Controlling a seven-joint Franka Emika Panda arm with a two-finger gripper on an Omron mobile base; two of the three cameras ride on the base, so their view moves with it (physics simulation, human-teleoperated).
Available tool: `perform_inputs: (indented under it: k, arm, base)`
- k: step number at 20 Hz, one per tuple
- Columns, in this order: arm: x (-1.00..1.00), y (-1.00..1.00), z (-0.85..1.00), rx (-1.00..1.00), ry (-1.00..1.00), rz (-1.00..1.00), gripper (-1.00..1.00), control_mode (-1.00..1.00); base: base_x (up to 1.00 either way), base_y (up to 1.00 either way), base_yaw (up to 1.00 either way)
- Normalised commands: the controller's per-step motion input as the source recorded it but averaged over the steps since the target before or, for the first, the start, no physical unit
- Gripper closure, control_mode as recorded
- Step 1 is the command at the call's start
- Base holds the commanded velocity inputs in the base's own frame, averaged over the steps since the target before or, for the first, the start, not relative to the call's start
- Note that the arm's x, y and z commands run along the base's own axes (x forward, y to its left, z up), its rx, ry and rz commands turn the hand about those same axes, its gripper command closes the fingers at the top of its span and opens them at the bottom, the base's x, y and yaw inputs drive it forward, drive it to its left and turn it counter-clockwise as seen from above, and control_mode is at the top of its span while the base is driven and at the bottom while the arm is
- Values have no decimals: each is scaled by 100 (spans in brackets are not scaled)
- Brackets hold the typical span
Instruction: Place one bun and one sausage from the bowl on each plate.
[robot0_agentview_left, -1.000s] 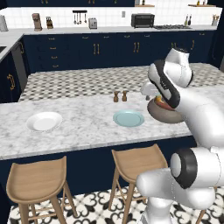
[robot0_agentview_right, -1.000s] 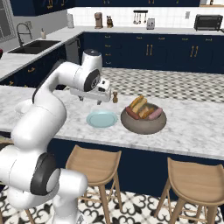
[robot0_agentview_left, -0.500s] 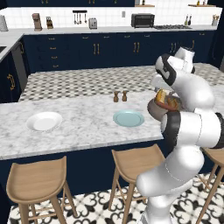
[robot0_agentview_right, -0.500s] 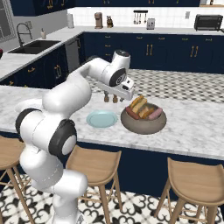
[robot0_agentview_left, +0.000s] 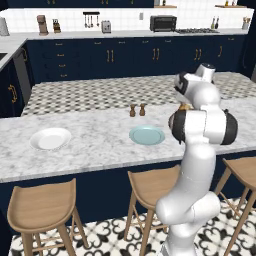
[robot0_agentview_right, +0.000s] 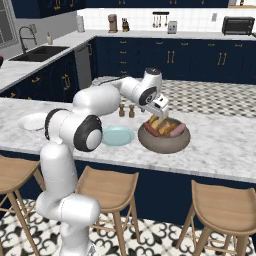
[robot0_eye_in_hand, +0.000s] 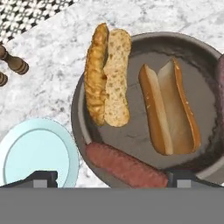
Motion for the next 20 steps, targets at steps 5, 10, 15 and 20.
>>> perform_inputs:
  k: [5,10,15,20]
  arm:
    - [80,-6,-16,-15,0,-2,-100,-100]
    - [38,-14,-21,-8,7,0,-100,-100]
    - [27,-10,-41,-10,19,2,-100,-100]
    - [27,0,-9,-3,2,4,-100,-100]
  base:
    - [0,0,0]
    - [0,0,0]
    - [0,0,0]
    - [0,0,0]
